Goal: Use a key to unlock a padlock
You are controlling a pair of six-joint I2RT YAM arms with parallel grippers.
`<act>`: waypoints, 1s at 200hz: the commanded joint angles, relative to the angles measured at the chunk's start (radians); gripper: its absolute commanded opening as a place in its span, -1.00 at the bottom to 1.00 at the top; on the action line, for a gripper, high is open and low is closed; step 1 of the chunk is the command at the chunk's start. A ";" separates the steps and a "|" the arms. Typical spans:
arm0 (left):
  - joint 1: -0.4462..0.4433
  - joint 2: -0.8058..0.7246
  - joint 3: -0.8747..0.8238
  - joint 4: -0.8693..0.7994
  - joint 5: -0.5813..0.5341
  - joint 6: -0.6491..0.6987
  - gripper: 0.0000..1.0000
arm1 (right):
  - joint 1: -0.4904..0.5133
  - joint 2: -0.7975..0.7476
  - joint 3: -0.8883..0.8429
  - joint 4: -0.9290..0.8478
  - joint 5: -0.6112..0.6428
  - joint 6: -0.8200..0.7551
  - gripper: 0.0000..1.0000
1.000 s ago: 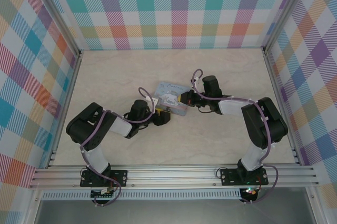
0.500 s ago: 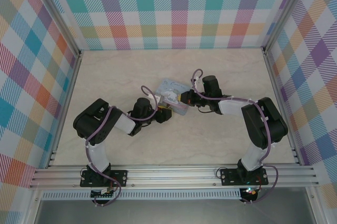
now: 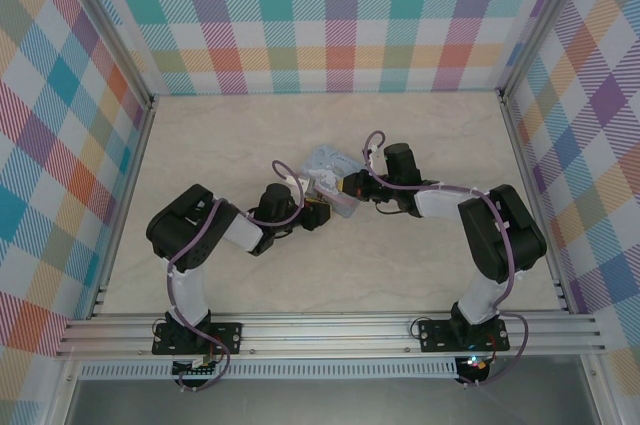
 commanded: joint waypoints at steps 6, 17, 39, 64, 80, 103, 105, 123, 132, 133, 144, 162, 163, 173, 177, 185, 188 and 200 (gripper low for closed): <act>-0.039 0.033 0.021 0.008 0.002 -0.034 -0.25 | 0.017 0.008 -0.004 -0.041 0.006 -0.010 -0.92; -0.039 0.031 0.023 0.007 -0.002 -0.036 -0.29 | 0.017 0.008 -0.004 -0.040 0.006 -0.007 -0.92; -0.039 0.024 0.023 0.004 -0.008 -0.042 -0.37 | 0.019 0.005 -0.005 -0.036 0.005 -0.009 -0.92; -0.041 0.016 0.021 -0.002 -0.015 -0.053 -0.41 | 0.019 -0.002 -0.006 -0.025 0.004 -0.015 -0.92; -0.042 0.001 0.018 -0.020 -0.025 -0.062 -0.44 | 0.019 -0.014 -0.003 -0.022 0.008 -0.026 -0.92; -0.047 -0.041 0.005 -0.058 -0.047 -0.073 -0.46 | 0.016 -0.058 0.017 -0.045 0.020 -0.073 -0.92; -0.047 -0.045 0.004 -0.061 -0.049 -0.075 -0.47 | 0.017 -0.061 0.018 -0.048 0.022 -0.077 -0.92; -0.047 -0.087 0.002 -0.113 -0.069 -0.099 -0.51 | 0.017 -0.119 0.023 -0.085 0.043 -0.135 -0.92; -0.047 -0.111 0.005 -0.154 -0.077 -0.114 -0.52 | 0.016 -0.149 0.017 -0.111 0.062 -0.171 -0.92; -0.047 -0.114 0.005 -0.158 -0.078 -0.117 -0.52 | 0.016 -0.153 0.017 -0.115 0.064 -0.175 -0.92; -0.047 -0.137 0.004 -0.179 -0.075 -0.144 -0.53 | 0.016 -0.199 -0.001 -0.145 0.088 -0.223 -0.92; -0.047 -0.164 0.004 -0.209 -0.076 -0.211 -0.56 | 0.016 -0.276 -0.048 -0.189 0.117 -0.295 -0.92; -0.047 -0.164 0.005 -0.213 -0.075 -0.215 -0.56 | 0.016 -0.282 -0.050 -0.190 0.117 -0.299 -0.92; -0.049 -0.174 0.003 -0.221 -0.072 -0.244 -0.58 | 0.017 -0.324 -0.083 -0.212 0.128 -0.333 -0.92; -0.049 -0.177 0.001 -0.221 -0.073 -0.255 -0.58 | 0.017 -0.340 -0.097 -0.218 0.128 -0.343 -0.92; -0.049 -0.183 -0.004 -0.222 -0.076 -0.287 -0.59 | 0.018 -0.370 -0.121 -0.233 0.130 -0.368 -0.92; -0.049 -0.186 -0.006 -0.222 -0.073 -0.295 -0.60 | 0.019 -0.379 -0.131 -0.239 0.131 -0.375 -0.92; -0.050 -0.195 -0.011 -0.229 -0.072 -0.327 -0.61 | 0.022 -0.419 -0.171 -0.256 0.133 -0.400 -0.92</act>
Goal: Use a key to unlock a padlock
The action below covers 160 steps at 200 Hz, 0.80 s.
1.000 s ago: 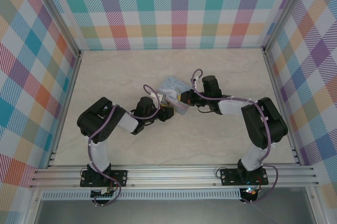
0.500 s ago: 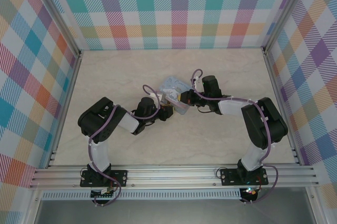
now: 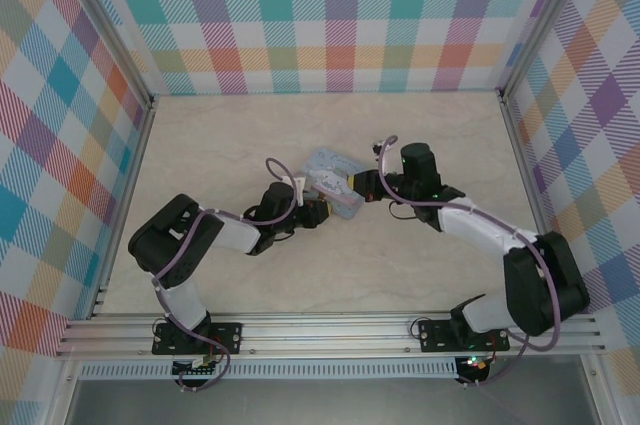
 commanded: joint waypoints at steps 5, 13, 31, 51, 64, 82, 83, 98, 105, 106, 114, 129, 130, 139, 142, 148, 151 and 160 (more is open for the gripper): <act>-0.012 -0.053 -0.011 -0.019 -0.006 -0.112 -0.62 | 0.014 -0.066 -0.091 -0.099 0.027 -0.130 -0.92; -0.013 -0.062 -0.011 -0.028 -0.004 -0.132 -0.63 | 0.022 -0.089 -0.113 -0.112 0.038 -0.147 -0.92; -0.015 -0.077 -0.004 -0.061 -0.006 -0.182 -0.67 | 0.044 -0.138 -0.164 -0.120 0.067 -0.165 -0.92; -0.019 -0.093 -0.001 -0.074 -0.010 -0.241 -0.70 | 0.083 -0.173 -0.214 -0.099 0.105 -0.172 -0.91; -0.023 -0.105 -0.001 -0.074 -0.015 -0.269 -0.72 | 0.107 -0.175 -0.231 -0.091 0.122 -0.180 -0.91; -0.030 -0.114 0.008 -0.094 -0.017 -0.299 -0.75 | 0.139 -0.157 -0.244 -0.069 0.142 -0.187 -0.91; -0.030 -0.115 0.009 -0.094 -0.017 -0.300 -0.75 | 0.140 -0.156 -0.243 -0.069 0.144 -0.187 -0.91; -0.035 -0.119 0.017 -0.108 -0.018 -0.321 -0.76 | 0.165 -0.130 -0.238 -0.064 0.170 -0.200 -0.91; -0.037 -0.120 0.019 -0.108 -0.017 -0.330 -0.77 | 0.174 -0.117 -0.234 -0.061 0.180 -0.205 -0.91; -0.037 -0.119 0.018 -0.108 -0.017 -0.331 -0.77 | 0.175 -0.117 -0.233 -0.060 0.183 -0.207 -0.91; -0.039 -0.119 0.021 -0.108 -0.019 -0.345 -0.78 | 0.184 -0.102 -0.230 -0.055 0.193 -0.209 -0.91; -0.045 -0.119 0.024 -0.107 -0.018 -0.368 -0.80 | 0.198 -0.078 -0.227 -0.038 0.210 -0.215 -0.91; -0.045 -0.118 0.024 -0.107 -0.018 -0.369 -0.80 | 0.199 -0.076 -0.227 -0.037 0.211 -0.215 -0.91; -0.048 -0.117 0.027 -0.106 -0.017 -0.382 -0.81 | 0.205 -0.063 -0.222 -0.036 0.224 -0.221 -0.91; -0.050 -0.119 0.028 -0.107 -0.016 -0.385 -0.81 | 0.208 -0.059 -0.220 -0.038 0.227 -0.225 -0.91; -0.053 -0.120 0.030 -0.110 -0.018 -0.392 -0.81 | 0.210 -0.051 -0.216 -0.042 0.234 -0.230 -0.91; -0.053 -0.120 0.031 -0.111 -0.018 -0.396 -0.81 | 0.212 -0.046 -0.214 -0.042 0.237 -0.232 -0.92; -0.058 -0.121 0.036 -0.111 -0.016 -0.407 -0.82 | 0.218 -0.035 -0.209 -0.040 0.242 -0.237 -0.91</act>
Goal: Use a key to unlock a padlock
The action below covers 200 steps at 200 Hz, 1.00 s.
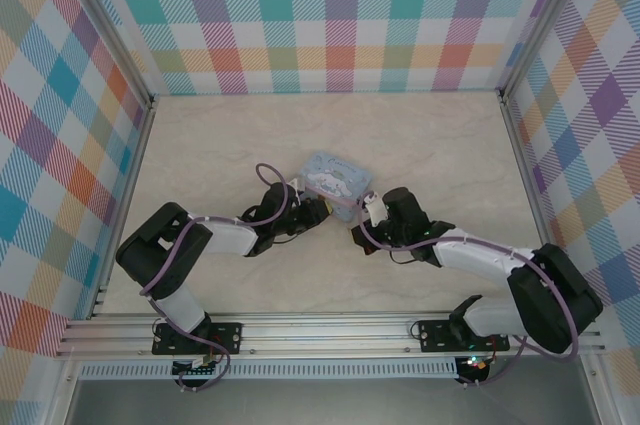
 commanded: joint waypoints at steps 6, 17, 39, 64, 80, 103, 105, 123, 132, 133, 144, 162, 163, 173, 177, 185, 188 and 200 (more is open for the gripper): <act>-0.025 -0.035 0.038 0.004 -0.002 -0.056 -0.83 | 0.019 0.033 0.026 0.032 0.040 -0.044 -0.91; -0.029 -0.035 0.048 -0.003 0.000 -0.060 -0.83 | 0.026 0.046 0.035 0.032 0.049 -0.051 -0.91; -0.039 -0.030 0.058 -0.008 0.001 -0.069 -0.84 | 0.032 0.072 0.052 0.030 0.070 -0.062 -0.92; -0.047 -0.028 0.065 -0.006 0.001 -0.082 -0.84 | 0.034 0.095 0.070 0.020 0.090 -0.074 -0.92; -0.052 -0.024 0.069 -0.010 -0.004 -0.082 -0.85 | 0.036 0.105 0.079 0.020 0.109 -0.078 -0.92; -0.055 -0.014 0.070 -0.010 -0.006 -0.084 -0.85 | 0.036 0.120 0.091 0.016 0.127 -0.086 -0.92; -0.056 -0.013 0.070 -0.009 -0.006 -0.085 -0.85 | 0.036 0.122 0.092 0.015 0.129 -0.086 -0.92; -0.055 -0.010 0.070 -0.010 -0.008 -0.085 -0.86 | 0.036 0.134 0.101 0.009 0.138 -0.089 -0.92; -0.054 -0.009 0.069 -0.009 -0.008 -0.085 -0.86 | 0.036 0.137 0.104 0.012 0.144 -0.088 -0.92; -0.055 -0.008 0.070 -0.009 -0.008 -0.085 -0.86 | 0.036 0.137 0.103 0.013 0.144 -0.088 -0.92; -0.056 -0.006 0.070 -0.008 -0.009 -0.085 -0.87 | 0.035 0.139 0.104 0.021 0.147 -0.084 -0.92; -0.055 0.000 0.070 -0.006 -0.008 -0.086 -0.87 | 0.036 0.146 0.106 0.033 0.148 -0.080 -0.92; -0.055 0.001 0.070 -0.006 -0.008 -0.086 -0.87 | 0.036 0.146 0.107 0.034 0.148 -0.079 -0.92; -0.056 0.001 0.070 -0.003 -0.007 -0.087 -0.88 | 0.036 0.152 0.110 0.039 0.144 -0.078 -0.92; -0.055 0.001 0.070 -0.004 -0.008 -0.087 -0.88 | 0.036 0.154 0.112 0.040 0.142 -0.076 -0.92; -0.055 0.003 0.070 -0.004 -0.008 -0.088 -0.88 | 0.036 0.159 0.116 0.042 0.142 -0.077 -0.92; -0.054 0.004 0.070 -0.004 -0.006 -0.088 -0.88 | 0.036 0.160 0.118 0.041 0.141 -0.077 -0.92; -0.056 0.004 0.071 -0.002 -0.006 -0.088 -0.88 | 0.035 0.165 0.124 0.045 0.141 -0.078 -0.92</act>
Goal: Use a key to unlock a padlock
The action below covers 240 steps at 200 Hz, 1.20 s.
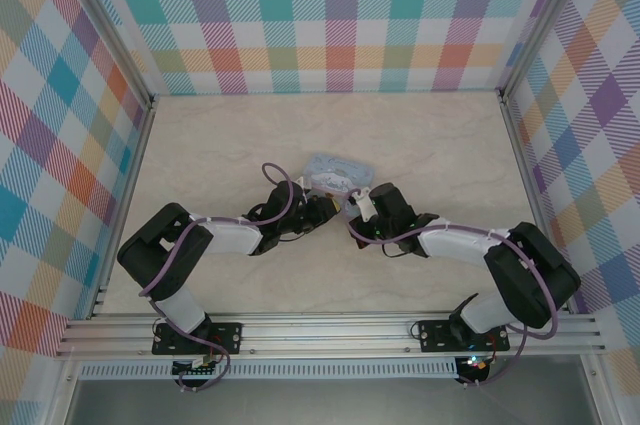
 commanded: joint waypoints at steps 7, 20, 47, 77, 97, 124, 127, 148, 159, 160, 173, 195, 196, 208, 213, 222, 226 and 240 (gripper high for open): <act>-0.015 0.006 0.024 0.018 -0.004 -0.016 -0.88 | 0.005 0.016 0.040 0.033 0.002 -0.015 -0.92; -0.015 0.007 0.024 0.018 -0.004 -0.016 -0.88 | 0.005 0.019 0.046 0.033 0.005 -0.019 -0.92; -0.016 0.010 0.022 0.021 -0.002 -0.019 -0.88 | 0.005 0.029 0.068 0.022 0.009 -0.029 -0.92; -0.016 0.008 0.018 0.022 -0.005 -0.019 -0.89 | 0.005 0.046 0.080 0.003 0.012 -0.034 -0.92; -0.015 0.007 0.019 0.022 -0.006 -0.019 -0.89 | 0.005 0.048 0.075 -0.007 0.022 -0.035 -0.92; -0.016 0.006 0.018 0.022 -0.004 -0.019 -0.89 | 0.005 0.044 0.068 0.000 0.019 -0.039 -0.92; -0.016 0.005 0.018 0.022 -0.004 -0.019 -0.90 | 0.005 0.043 0.068 0.002 0.017 -0.040 -0.92; -0.016 0.005 0.017 0.022 -0.005 -0.019 -0.90 | 0.005 0.040 0.071 0.019 0.007 -0.040 -0.92; -0.016 0.004 0.016 0.023 -0.005 -0.019 -0.90 | 0.005 0.040 0.073 0.025 0.001 -0.044 -0.91; -0.016 0.004 0.016 0.022 -0.004 -0.019 -0.90 | 0.005 0.040 0.073 0.025 0.001 -0.044 -0.91; -0.016 0.004 0.016 0.020 -0.004 -0.019 -0.90 | 0.004 0.040 0.077 0.028 -0.003 -0.047 -0.91; -0.015 0.004 0.014 0.021 -0.002 -0.019 -0.90 | 0.005 0.034 0.072 0.043 -0.009 -0.053 -0.91; -0.015 0.004 0.014 0.021 -0.002 -0.019 -0.90 | 0.005 0.034 0.072 0.043 -0.009 -0.054 -0.91; -0.016 0.004 0.014 0.019 -0.001 -0.019 -0.90 | 0.004 0.031 0.070 0.052 -0.012 -0.058 -0.91; -0.015 0.004 0.014 0.019 0.000 -0.021 -0.90 | 0.005 0.029 0.070 0.054 -0.012 -0.060 -0.91; -0.016 0.006 0.015 0.019 0.004 -0.019 -0.90 | 0.005 0.028 0.072 0.054 -0.011 -0.065 -0.91; -0.016 0.005 0.015 0.020 0.004 -0.021 -0.90 | 0.005 0.027 0.071 0.056 -0.011 -0.068 -0.91; -0.016 0.006 0.018 0.019 0.008 -0.019 -0.90 | 0.005 0.025 0.074 0.059 -0.009 -0.075 -0.91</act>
